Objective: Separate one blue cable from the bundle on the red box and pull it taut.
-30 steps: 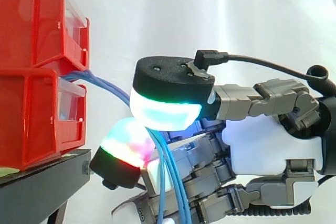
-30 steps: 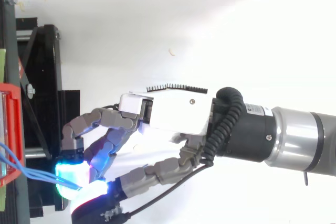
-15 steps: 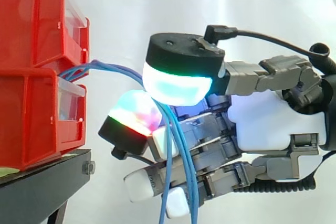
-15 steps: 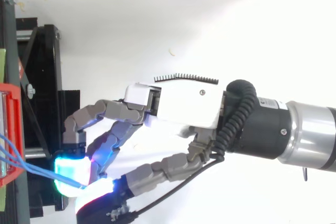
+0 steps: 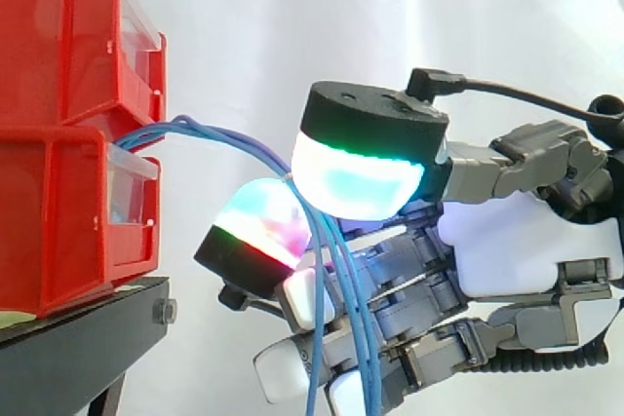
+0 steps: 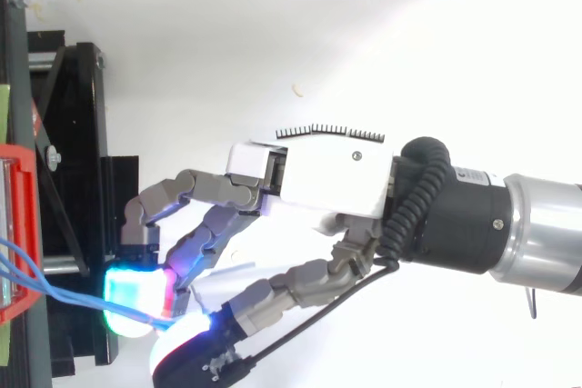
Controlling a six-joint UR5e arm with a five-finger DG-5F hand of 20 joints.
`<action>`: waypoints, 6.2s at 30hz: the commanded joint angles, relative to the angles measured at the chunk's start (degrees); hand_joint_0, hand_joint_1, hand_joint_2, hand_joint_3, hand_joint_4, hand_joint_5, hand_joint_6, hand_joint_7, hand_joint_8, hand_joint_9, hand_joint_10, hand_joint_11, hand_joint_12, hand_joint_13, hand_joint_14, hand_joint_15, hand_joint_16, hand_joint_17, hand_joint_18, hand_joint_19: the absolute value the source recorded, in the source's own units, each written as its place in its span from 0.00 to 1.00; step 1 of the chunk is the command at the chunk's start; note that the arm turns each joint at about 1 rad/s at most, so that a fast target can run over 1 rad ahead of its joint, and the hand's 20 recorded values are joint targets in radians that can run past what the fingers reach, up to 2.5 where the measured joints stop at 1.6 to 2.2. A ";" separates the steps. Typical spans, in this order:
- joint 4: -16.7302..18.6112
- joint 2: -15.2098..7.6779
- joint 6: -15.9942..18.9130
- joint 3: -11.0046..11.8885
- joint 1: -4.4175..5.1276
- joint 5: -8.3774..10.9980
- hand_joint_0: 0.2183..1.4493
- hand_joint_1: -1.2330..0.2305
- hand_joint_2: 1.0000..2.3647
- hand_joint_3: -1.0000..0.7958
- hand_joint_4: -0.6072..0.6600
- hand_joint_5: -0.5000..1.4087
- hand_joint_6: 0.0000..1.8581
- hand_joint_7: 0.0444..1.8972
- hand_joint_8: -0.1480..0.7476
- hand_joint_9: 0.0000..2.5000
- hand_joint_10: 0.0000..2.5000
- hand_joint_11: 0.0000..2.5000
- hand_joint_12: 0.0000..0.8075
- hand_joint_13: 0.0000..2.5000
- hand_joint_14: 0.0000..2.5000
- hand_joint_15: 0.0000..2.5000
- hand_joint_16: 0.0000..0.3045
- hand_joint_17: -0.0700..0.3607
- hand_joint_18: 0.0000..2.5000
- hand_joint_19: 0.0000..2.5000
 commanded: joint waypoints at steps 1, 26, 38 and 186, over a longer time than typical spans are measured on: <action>-0.01 0.01 0.03 0.00 0.02 0.00 0.31 0.30 0.00 0.28 0.65 0.18 0.47 0.60 0.51 0.38 0.01 0.23 0.42 0.33 0.01 0.16 0.17 0.43 0.27 0.27; -0.01 -0.08 -0.06 0.00 -0.15 0.00 0.33 0.24 0.01 0.49 0.59 0.16 0.47 0.57 0.51 0.35 0.01 0.23 0.43 0.33 0.01 0.17 0.18 0.44 0.27 0.28; -0.01 -0.08 -0.06 0.00 -0.07 0.09 0.33 0.24 0.01 0.47 0.59 0.16 0.47 0.55 0.49 0.33 0.01 0.22 0.42 0.32 0.00 0.17 0.18 0.44 0.27 0.28; -2.56 0.01 0.47 0.44 -0.24 -0.26 0.43 0.20 0.00 0.28 0.59 0.16 0.47 0.57 0.48 0.33 0.01 0.23 0.41 0.34 0.01 0.18 0.17 0.44 0.28 0.26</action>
